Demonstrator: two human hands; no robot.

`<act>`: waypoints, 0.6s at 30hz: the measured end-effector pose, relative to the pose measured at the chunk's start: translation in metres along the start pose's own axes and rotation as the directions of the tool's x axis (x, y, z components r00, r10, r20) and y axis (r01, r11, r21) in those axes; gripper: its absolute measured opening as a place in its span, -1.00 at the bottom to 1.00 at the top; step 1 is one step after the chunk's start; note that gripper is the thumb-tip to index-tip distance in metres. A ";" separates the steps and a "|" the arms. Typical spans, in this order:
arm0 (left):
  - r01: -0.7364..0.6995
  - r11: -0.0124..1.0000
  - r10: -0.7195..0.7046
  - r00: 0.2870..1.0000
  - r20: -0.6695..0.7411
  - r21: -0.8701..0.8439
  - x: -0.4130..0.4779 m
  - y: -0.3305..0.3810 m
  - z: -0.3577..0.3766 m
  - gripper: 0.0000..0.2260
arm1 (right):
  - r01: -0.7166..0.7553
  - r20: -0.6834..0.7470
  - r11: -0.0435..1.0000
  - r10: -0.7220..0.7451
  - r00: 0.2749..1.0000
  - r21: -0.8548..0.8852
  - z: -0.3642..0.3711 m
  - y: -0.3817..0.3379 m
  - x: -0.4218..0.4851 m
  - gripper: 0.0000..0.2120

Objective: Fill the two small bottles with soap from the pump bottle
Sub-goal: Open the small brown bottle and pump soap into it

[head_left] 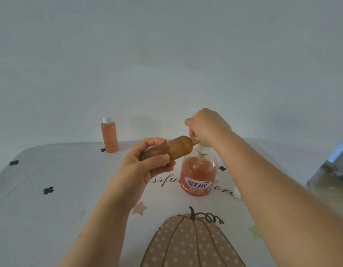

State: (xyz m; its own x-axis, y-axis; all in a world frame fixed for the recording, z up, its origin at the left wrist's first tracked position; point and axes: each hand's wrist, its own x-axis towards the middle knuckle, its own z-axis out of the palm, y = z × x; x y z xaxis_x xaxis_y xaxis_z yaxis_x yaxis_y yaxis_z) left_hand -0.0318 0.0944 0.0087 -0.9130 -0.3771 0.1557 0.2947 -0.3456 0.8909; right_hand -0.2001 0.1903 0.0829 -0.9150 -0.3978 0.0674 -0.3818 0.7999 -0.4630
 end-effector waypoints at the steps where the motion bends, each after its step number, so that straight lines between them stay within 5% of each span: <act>1: -0.001 1.000 0.001 1.000 -0.003 0.007 0.000 0.000 0.000 -0.69 | 0.000 0.003 1.000 0.000 1.000 0.017 0.002 0.002 0.002 -0.73; 18: -0.037 0.999 0.037 0.999 -0.016 -0.014 -0.002 -0.001 0.004 -0.67 | 0.041 -0.054 0.999 -0.043 0.998 -0.029 -0.011 -0.002 -0.006 -0.69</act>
State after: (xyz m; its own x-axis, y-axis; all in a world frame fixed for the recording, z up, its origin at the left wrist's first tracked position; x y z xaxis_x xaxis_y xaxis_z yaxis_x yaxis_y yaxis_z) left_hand -0.0315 0.0991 0.0096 -0.8969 -0.4033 0.1815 0.3322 -0.3435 0.8784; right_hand -0.1958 0.1959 0.0931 -0.9036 -0.4067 0.1345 -0.4227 0.7954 -0.4342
